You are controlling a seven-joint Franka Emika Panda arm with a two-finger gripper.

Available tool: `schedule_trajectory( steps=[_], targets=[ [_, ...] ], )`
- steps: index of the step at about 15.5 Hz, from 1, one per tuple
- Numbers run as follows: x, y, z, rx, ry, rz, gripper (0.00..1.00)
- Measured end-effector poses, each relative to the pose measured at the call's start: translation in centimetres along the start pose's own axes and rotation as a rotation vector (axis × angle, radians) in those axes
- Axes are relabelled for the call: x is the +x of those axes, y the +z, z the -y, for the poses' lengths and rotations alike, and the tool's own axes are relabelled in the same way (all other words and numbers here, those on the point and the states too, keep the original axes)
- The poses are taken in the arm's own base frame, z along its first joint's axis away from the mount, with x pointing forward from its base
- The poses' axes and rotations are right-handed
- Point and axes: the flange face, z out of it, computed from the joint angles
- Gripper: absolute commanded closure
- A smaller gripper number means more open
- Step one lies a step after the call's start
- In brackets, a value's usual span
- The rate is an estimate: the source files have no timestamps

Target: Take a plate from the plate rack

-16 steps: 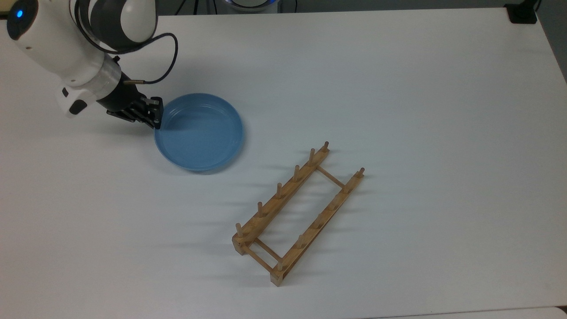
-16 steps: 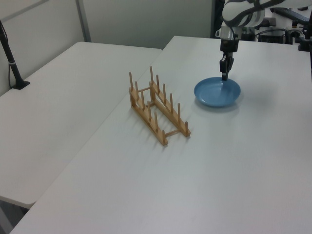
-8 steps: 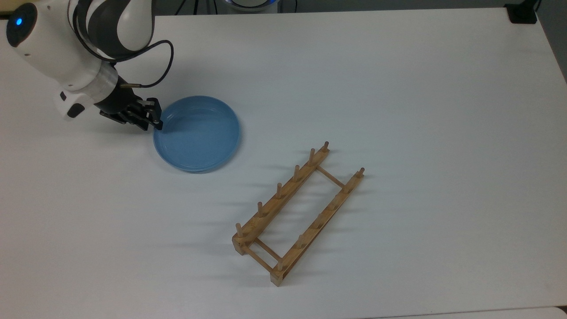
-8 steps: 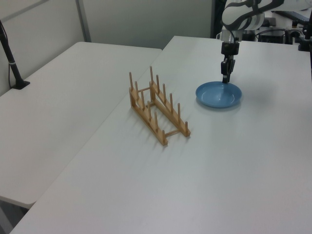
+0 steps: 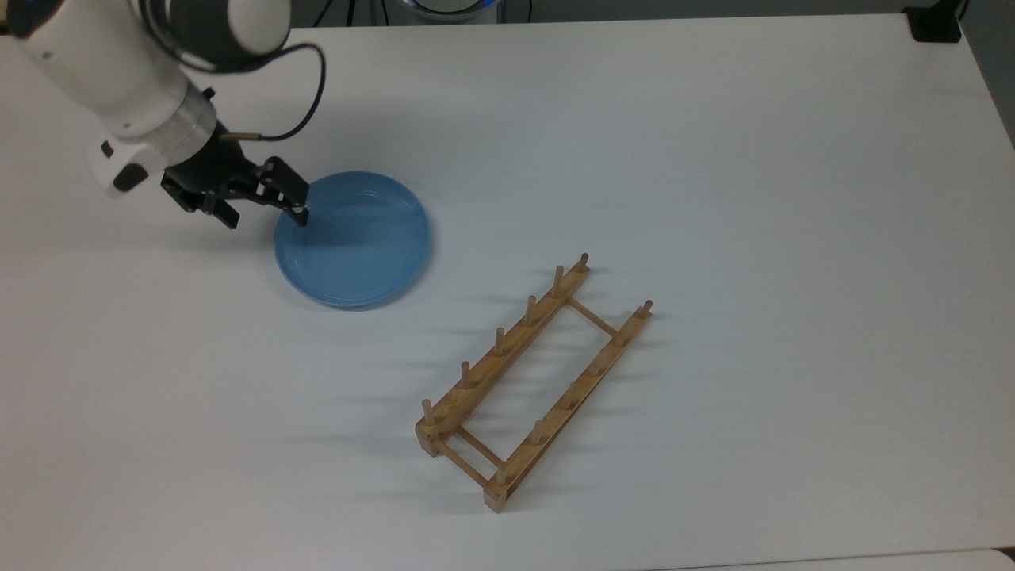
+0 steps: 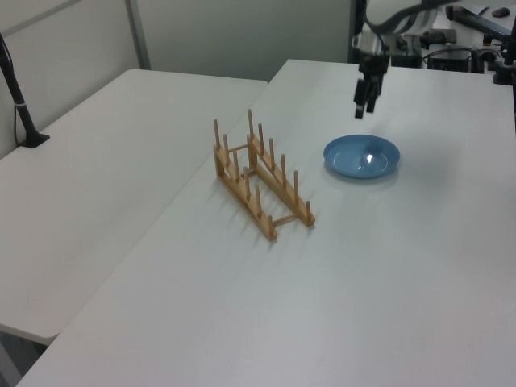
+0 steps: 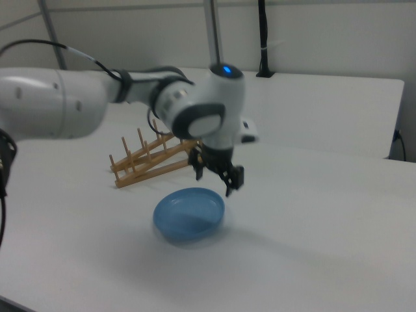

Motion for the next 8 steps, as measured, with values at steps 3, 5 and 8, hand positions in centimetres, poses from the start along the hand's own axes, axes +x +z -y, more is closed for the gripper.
schedule_trajectory(
  steps=[3,5,8],
  targets=[
    [-0.4,-5.5,6.0,-0.096,0.022,-0.038,0.0],
    [-1.3,-8.4,9.5,-0.131,0.022,-0.05,0.0],
    [-3.2,-11.4,13.7,-0.206,0.028,-0.033,0.0]
  ],
)
